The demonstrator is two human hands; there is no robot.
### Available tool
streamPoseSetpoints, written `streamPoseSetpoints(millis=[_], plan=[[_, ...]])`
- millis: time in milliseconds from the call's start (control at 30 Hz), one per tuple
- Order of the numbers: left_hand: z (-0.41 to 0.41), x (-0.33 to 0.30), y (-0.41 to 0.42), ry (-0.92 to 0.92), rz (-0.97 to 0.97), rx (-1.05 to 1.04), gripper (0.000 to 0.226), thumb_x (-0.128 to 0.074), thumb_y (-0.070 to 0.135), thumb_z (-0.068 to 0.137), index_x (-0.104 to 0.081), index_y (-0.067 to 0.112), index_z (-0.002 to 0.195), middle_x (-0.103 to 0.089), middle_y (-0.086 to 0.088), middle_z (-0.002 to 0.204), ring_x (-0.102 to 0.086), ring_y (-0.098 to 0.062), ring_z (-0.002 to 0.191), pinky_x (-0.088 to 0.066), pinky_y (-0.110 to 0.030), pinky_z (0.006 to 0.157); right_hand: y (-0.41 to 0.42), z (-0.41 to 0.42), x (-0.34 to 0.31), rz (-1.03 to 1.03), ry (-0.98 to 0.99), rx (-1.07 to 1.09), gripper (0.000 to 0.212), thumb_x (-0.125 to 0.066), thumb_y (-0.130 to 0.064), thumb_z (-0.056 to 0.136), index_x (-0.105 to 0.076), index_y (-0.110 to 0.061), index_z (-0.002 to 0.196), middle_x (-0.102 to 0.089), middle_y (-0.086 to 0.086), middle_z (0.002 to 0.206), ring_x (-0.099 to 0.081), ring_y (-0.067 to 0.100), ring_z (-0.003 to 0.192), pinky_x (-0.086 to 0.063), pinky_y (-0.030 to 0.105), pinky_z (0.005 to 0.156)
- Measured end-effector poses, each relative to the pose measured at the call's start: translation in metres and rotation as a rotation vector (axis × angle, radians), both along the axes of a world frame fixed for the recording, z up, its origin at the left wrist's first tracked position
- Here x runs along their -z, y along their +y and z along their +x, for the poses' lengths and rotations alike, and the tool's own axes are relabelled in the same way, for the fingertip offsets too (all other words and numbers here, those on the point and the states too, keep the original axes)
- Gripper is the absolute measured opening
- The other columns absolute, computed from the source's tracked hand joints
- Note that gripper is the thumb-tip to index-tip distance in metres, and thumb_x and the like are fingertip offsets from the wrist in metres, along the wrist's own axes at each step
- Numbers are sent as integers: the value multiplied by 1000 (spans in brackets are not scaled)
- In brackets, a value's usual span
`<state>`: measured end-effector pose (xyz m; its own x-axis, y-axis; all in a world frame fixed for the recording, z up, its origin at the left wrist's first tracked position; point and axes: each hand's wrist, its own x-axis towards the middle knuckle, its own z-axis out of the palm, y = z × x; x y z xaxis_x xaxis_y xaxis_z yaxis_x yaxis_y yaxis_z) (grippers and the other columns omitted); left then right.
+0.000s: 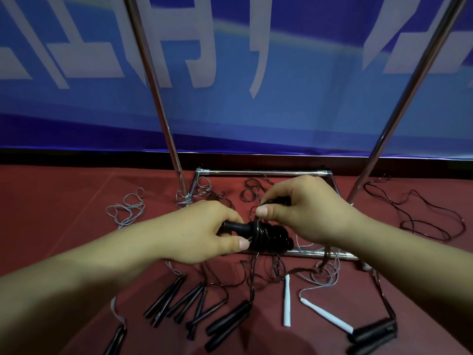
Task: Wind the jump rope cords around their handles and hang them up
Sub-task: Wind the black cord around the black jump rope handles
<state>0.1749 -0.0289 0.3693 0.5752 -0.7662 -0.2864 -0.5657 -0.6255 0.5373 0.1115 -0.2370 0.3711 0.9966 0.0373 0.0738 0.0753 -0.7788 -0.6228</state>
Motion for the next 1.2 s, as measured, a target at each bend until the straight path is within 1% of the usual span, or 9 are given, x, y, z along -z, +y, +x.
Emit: streamPoseSetpoints(millis=[233,433,567,633,700,833,933,1000,1200], plan=[[-8,-8,2,240,-92,135,13,-62,38,98,-64,25,97,-47,2,71,-44,-11,64,-38,-30,63,-16,7,-2,253,141,35,54,-84,-56,42,-71,-17,77,-74,6,76,-70,24,72,-57,39,76],[-14,-15,2,365,-205,181,11,-62,31,99,-60,21,94,-48,1,75,-43,-14,68,-38,-33,65,-19,8,1,386,177,-42,39,-84,-37,56,-71,-8,80,-63,4,68,-56,15,64,-48,30,66],[-16,-20,3,470,-388,117,10,-61,23,99,-57,16,92,-49,4,73,-43,-7,66,-38,-19,63,-21,6,2,526,180,-51,24,-79,-31,68,-74,-9,79,-68,4,69,-60,12,62,-50,23,60],[-16,-20,3,463,-470,50,13,-60,28,94,-56,16,91,-50,5,72,-42,-7,65,-37,-19,61,-20,6,3,488,143,-66,7,-81,-17,78,-75,-16,74,-72,0,71,-64,10,65,-54,25,62],[-15,-17,2,431,-532,-50,17,-59,33,91,-54,17,86,-51,8,68,-41,-8,63,-35,-21,60,-21,7,9,353,127,-40,35,-65,0,85,-66,-25,61,-66,-13,59,-58,-2,57,-47,16,57],[-12,-15,1,333,-601,-210,26,-60,42,95,-54,21,83,-55,13,63,-45,-3,60,-38,-17,62,-7,3,13,208,132,-18,36,-57,-26,98,-64,-34,63,-60,-21,53,-53,-5,52,-40,9,52],[-12,-12,0,291,-676,-273,27,-60,42,97,-54,20,83,-56,11,63,-43,-8,61,-36,-20,61,6,2,17,211,160,-79,23,-58,-36,99,-70,-19,92,-71,-4,76,-65,11,69,-54,28,69],[-11,-11,0,271,-696,-304,26,-59,37,99,-54,16,85,-59,7,65,-45,-14,66,-37,-27,64,12,1,18,109,160,-147,44,-52,-44,100,-64,-5,83,-60,5,66,-53,13,59,-50,34,64],[-4,-8,3,248,-722,-415,30,-60,47,92,-56,18,85,-57,2,66,-41,-22,65,-35,-41,64,25,-5,15,-6,134,-182,43,-45,-41,103,-40,-18,67,-39,-7,57,-37,6,51,-32,23,54]])
